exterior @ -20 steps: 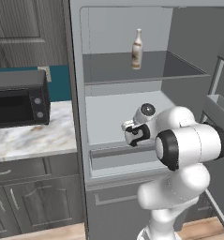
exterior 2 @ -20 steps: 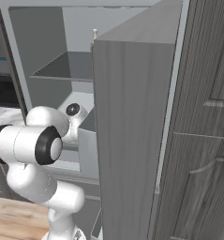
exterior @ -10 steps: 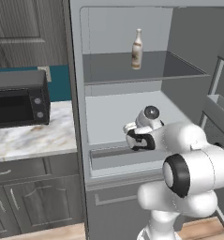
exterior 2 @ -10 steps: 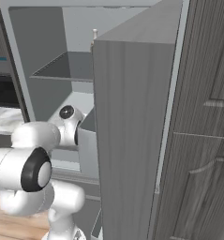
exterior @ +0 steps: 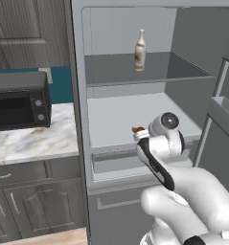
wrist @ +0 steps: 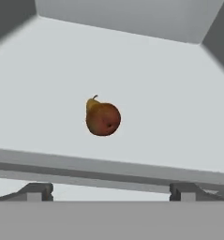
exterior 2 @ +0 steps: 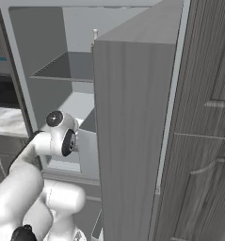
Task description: Place the liquors on the top shelf of the fridge to keep them out of children's reach, and place the pear on lower shelves for easy access.
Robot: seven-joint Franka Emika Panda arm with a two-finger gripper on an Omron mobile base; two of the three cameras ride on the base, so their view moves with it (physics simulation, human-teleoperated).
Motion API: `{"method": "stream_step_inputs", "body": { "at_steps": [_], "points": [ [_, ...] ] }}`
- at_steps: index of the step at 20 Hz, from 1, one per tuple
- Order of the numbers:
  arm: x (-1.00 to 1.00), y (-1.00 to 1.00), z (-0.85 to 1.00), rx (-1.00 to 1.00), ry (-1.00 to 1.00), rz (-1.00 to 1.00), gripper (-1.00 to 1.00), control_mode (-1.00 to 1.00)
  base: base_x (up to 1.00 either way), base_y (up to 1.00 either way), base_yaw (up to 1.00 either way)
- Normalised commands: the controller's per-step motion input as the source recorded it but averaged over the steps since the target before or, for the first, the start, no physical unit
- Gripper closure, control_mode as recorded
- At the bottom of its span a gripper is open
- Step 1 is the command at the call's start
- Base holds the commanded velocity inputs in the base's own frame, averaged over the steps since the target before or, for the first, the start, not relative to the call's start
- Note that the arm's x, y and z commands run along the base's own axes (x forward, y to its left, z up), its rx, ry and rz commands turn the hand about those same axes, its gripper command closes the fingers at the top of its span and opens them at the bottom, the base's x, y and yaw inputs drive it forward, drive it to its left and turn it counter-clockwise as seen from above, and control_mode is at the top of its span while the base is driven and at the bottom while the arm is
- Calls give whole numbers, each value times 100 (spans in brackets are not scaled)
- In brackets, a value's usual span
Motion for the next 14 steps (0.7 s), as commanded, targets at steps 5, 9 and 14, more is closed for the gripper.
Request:
{"method": "stream_step_inputs", "body": {
  "at_steps": [5, 9, 14],
  "points": [
    [-96, 3, 72, 0, 0, 0, -100, -100, 0, 0, 0],
    [-89, 3, 75, 8, 0, 0, -100, -100, 0, 0, 0],
    [-79, 16, 67, 17, 0, 0, -100, -100, 0, 0, 0]
  ]
}}
